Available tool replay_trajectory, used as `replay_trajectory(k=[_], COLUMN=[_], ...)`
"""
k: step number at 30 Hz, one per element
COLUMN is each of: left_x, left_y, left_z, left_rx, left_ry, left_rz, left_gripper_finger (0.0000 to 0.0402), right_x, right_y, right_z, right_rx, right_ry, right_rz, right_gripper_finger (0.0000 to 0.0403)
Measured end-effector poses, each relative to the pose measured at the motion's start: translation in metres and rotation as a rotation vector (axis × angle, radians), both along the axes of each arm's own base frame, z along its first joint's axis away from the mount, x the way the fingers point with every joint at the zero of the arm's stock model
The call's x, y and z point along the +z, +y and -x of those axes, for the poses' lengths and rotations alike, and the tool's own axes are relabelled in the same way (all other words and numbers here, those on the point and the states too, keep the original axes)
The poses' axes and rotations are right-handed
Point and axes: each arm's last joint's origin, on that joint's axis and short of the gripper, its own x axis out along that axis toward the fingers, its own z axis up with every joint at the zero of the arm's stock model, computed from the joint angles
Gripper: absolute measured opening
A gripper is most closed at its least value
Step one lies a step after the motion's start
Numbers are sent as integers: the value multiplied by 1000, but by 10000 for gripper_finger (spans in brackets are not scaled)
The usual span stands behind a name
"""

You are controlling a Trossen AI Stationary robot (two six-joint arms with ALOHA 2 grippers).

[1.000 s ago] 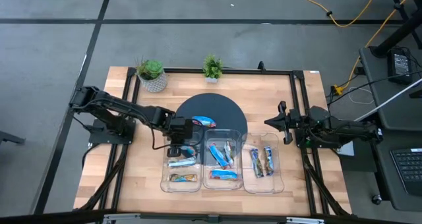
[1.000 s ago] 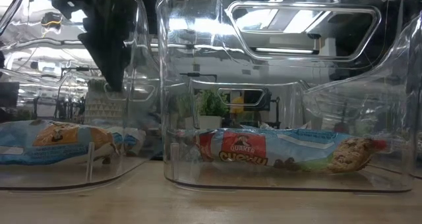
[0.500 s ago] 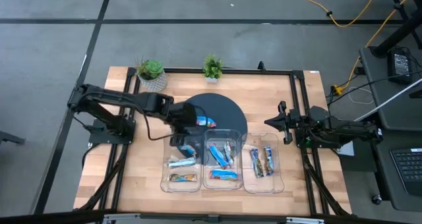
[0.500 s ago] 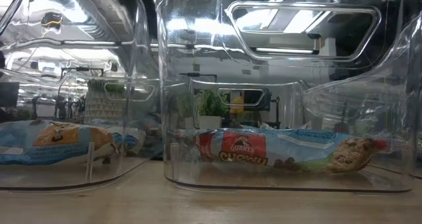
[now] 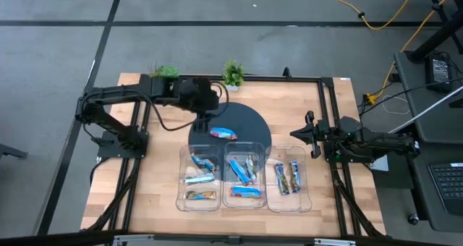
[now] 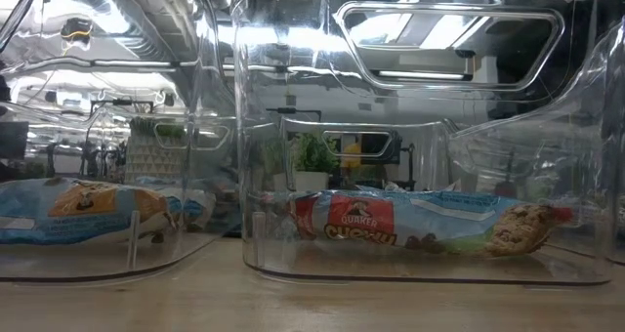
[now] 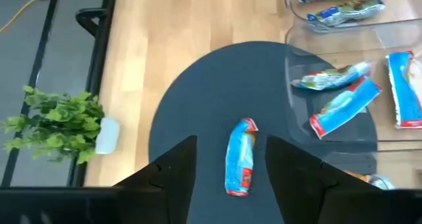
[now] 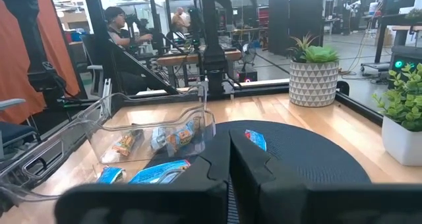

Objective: Pick and place Granola Bars by type
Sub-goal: Put the red granola bar into the middle transparent bin

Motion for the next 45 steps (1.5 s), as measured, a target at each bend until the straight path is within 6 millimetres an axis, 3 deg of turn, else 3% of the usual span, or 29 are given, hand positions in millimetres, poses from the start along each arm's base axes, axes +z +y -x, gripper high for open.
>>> replay_trajectory(k=[19,25,32,41,45], left_x=[4,-22,-67,-126,-143], left_y=[36,49,58,56,55], left_z=[-14,-32,-60,-83,-86], left_rx=[42,45,-5,-81,-121], left_ry=[-147,-55,104,297,357], left_rz=[29,36,52,203,258], left_gripper_finger=[214,213,215,216,217], right_x=[0,0,0,0,0], right_y=[0,0,0,0,0], right_z=[0,0,0,0,0], right_rx=[-1,-1,-1,-1,-1], right_ry=[0,0,0,0,0], right_rz=[2,3,5,1,0], right_gripper_finger=[8,8,8,8,8])
